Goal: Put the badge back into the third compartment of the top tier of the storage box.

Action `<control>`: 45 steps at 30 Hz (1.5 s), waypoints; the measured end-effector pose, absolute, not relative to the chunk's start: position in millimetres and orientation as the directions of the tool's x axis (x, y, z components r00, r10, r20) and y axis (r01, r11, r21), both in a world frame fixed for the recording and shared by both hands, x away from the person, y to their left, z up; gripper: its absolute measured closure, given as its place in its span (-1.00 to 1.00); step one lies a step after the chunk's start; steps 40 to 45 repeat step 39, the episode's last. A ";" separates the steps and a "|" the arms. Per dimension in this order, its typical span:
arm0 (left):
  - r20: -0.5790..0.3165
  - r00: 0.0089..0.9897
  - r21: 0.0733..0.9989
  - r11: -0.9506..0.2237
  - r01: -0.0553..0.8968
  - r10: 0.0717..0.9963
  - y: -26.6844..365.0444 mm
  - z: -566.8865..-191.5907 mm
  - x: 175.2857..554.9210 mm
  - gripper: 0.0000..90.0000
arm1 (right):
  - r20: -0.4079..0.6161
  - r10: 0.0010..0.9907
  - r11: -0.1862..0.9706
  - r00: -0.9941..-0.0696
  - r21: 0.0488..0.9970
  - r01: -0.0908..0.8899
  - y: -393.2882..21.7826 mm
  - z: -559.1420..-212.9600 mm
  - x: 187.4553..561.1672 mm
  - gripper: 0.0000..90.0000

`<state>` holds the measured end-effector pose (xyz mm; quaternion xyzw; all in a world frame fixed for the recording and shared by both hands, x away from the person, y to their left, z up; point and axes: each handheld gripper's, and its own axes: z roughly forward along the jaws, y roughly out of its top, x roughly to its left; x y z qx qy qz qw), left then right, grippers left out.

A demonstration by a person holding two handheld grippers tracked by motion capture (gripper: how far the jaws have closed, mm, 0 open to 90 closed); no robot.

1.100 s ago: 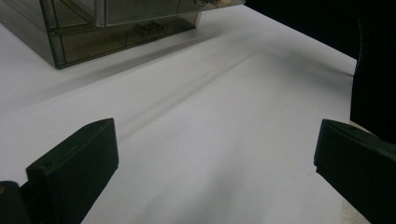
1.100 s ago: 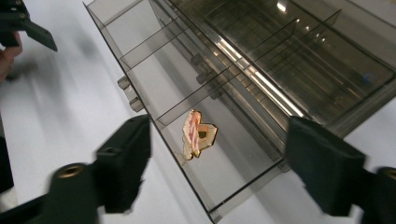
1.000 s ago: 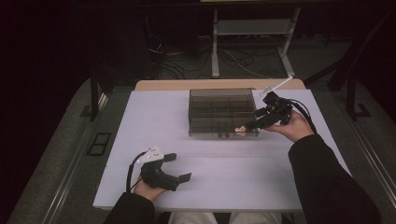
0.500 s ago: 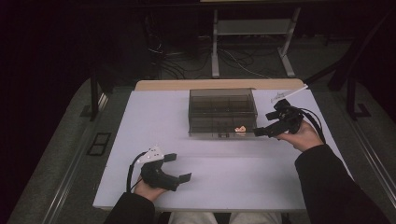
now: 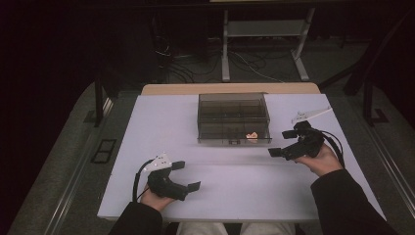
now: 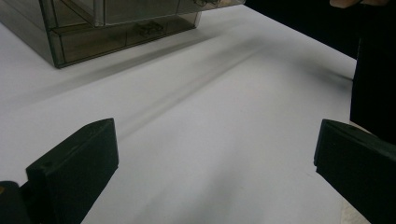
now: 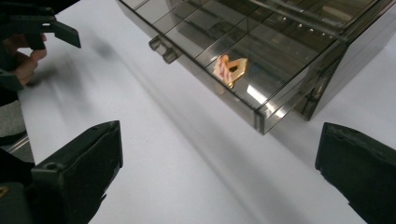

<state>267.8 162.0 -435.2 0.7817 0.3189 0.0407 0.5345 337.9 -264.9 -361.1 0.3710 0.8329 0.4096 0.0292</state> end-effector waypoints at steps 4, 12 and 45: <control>-0.277 0.794 0.862 -0.225 0.455 0.542 162.1 -435.1 267.6 -1.00 | 0.258 0.640 0.382 -0.724 0.710 0.591 -265.6 -366.2 329.4 -0.99; -0.277 0.792 0.861 -0.226 0.455 0.544 162.2 -435.0 267.4 -1.00 | 0.256 0.656 0.357 -0.710 0.724 0.590 -271.1 -375.7 312.0 -0.99; -0.277 0.797 0.863 -0.225 0.452 0.537 161.6 -433.8 266.3 -1.00 | 0.296 0.685 0.264 -0.666 0.751 0.606 -298.5 -419.6 266.4 -1.00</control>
